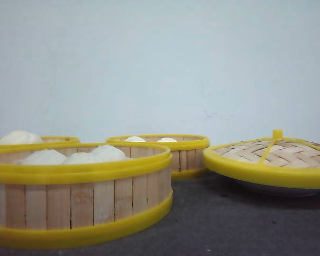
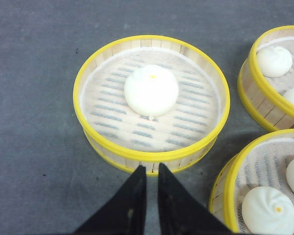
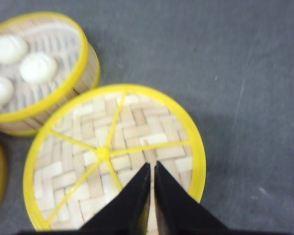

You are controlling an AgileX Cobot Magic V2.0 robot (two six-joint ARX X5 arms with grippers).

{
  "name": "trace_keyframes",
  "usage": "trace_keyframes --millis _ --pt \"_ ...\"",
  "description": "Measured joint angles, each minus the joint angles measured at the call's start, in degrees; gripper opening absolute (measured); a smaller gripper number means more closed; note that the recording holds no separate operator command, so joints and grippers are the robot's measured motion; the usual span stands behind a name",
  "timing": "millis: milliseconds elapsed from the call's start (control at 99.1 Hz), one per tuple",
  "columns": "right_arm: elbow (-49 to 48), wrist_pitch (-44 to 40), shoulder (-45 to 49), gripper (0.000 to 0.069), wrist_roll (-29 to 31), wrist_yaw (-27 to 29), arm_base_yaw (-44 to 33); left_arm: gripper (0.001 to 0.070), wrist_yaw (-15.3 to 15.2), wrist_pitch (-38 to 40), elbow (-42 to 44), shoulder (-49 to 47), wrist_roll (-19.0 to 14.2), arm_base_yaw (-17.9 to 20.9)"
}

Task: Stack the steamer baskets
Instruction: 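Move the right gripper toward the smaller steamer basket behind the large one, then grasp the yellow rim of the smaller basket with the right gripper and lift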

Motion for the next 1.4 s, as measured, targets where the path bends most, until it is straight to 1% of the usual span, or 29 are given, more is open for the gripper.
trace_keyframes --millis 40,81,111,141,222,252,283,303,363,484,615,767,969,1100,1332,1403 --pt "0.0 0.0 0.6 0.0019 0.0 0.0 0.0 0.0015 0.0 0.0 0.0 0.0 0.1 0.0" --pt "0.0 0.0 1.0 0.0063 0.0 0.0 0.0 0.0029 0.0 0.0 0.0 0.0 0.1 0.0" --pt "0.0 0.0 1.2 0.0126 0.0 0.0 0.0 0.0057 0.0 0.0 0.0 0.0 0.1 0.0" --pt "0.0 0.0 1.4 0.0211 0.0 0.0 0.0 0.01 0.0 0.0 0.0 0.0 0.1 0.0" --pt "0.0 0.0 1.9 0.0452 0.0 0.0 0.0 0.0258 0.0 0.0 0.0 0.0 0.2 0.0" --pt "0.0 0.0 2.2 0.0531 0.0 0.0 0.0 0.031 0.0 0.0 0.0 0.0 0.2 0.0" --pt "0.0 0.0 2.5 0.0585 0.0 0.0 0.0 0.0346 0.0 0.0 0.0 0.0 0.2 0.0" --pt "0.0 0.0 2.8 0.0609 0.0 -0.1 0.0 0.0364 0.0 0.0 0.0 0.0 0.2 0.0" --pt "0.0 0.4 3.5 0.0651 0.0 -0.9 0.2 0.0393 0.0 0.0 0.0 0.0 0.2 0.0" --pt "0.2 4.1 6.7 0.0673 0.5 -2.8 2.4 0.0409 0.0 0.0 0.0 0.0 -0.3 0.0" --pt "3.6 4.8 14.4 0.0677 0.8 -3.0 6.4 0.0412 0.0 0.0 0.0 0.1 -0.8 0.0" --pt "12.0 5.1 25.4 0.0677 1.1 -3.0 10.4 0.0412 0.0 0.0 0.0 0.7 -1.0 0.0" --pt "25.5 5.4 40.2 0.0673 1.1 -2.6 13.5 0.0412 0.0 0.0 0.0 0.7 -1.1 0.0" --pt "35.1 3.5 49.5 0.0628 1.1 0.1 15.0 0.0412 0.0 0.0 0.0 0.7 -1.1 0.0" --pt "51.2 -2.2 64.7 0.0609 0.4 5.0 16.6 0.0412 0.0 0.0 0.0 0.7 -1.1 0.0" --pt "54.9 -3.9 68.3 0.0586 0.2 6.3 16.9 0.0412 0.0 0.0 0.0 0.7 -1.1 0.0"
